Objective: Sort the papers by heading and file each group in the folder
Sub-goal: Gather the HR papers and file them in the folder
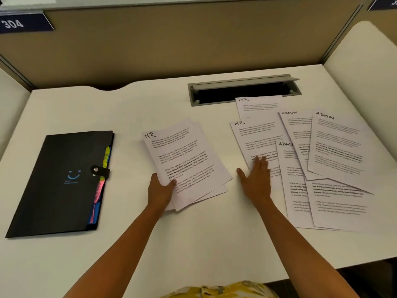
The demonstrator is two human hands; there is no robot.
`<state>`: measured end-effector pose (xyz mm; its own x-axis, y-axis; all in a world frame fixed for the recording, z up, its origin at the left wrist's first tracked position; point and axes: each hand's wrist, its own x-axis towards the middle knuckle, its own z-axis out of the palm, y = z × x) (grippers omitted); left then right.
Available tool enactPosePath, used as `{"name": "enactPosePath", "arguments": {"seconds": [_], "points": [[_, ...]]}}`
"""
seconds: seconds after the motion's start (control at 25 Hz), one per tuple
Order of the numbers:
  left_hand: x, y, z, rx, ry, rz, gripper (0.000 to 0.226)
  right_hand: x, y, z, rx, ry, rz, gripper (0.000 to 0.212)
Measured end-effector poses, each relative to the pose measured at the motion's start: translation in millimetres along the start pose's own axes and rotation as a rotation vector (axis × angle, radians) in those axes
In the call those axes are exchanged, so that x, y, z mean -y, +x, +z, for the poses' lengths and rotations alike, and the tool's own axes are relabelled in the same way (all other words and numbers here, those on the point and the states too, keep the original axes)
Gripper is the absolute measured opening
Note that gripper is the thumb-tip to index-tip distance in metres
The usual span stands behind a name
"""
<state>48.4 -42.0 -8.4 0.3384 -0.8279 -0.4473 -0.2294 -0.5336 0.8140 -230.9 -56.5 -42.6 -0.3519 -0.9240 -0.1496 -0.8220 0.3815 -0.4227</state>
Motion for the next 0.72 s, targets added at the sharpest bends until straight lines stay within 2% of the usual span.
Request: {"name": "enactPosePath", "arguments": {"seconds": [0.12, 0.2, 0.36, 0.48, 0.56, 0.72], "points": [[1, -1, 0, 0.001, -0.007, 0.013, 0.044, 20, -11, 5, 0.015, 0.002, 0.007, 0.068], [1, -1, 0, 0.004, -0.007, 0.018, 0.045, 33, -15, 11, -0.026, -0.091, -0.042, 0.062], [2, -1, -2, 0.016, -0.006, 0.03, 0.045, 50, -18, 17, 0.061, -0.347, -0.107, 0.034], [3, -3, -3, 0.026, -0.014, 0.051, 0.039, 61, -15, 3, 0.022, -0.365, -0.157, 0.027], [4, -5, -5, 0.033, -0.023, 0.077, 0.04, 71, -14, -6, -0.041, -0.297, -0.18, 0.015], [2, -8, -7, 0.031, -0.002, 0.114, 0.046, 111, -22, -24, -0.113, 0.0, -0.284, 0.019]]}}
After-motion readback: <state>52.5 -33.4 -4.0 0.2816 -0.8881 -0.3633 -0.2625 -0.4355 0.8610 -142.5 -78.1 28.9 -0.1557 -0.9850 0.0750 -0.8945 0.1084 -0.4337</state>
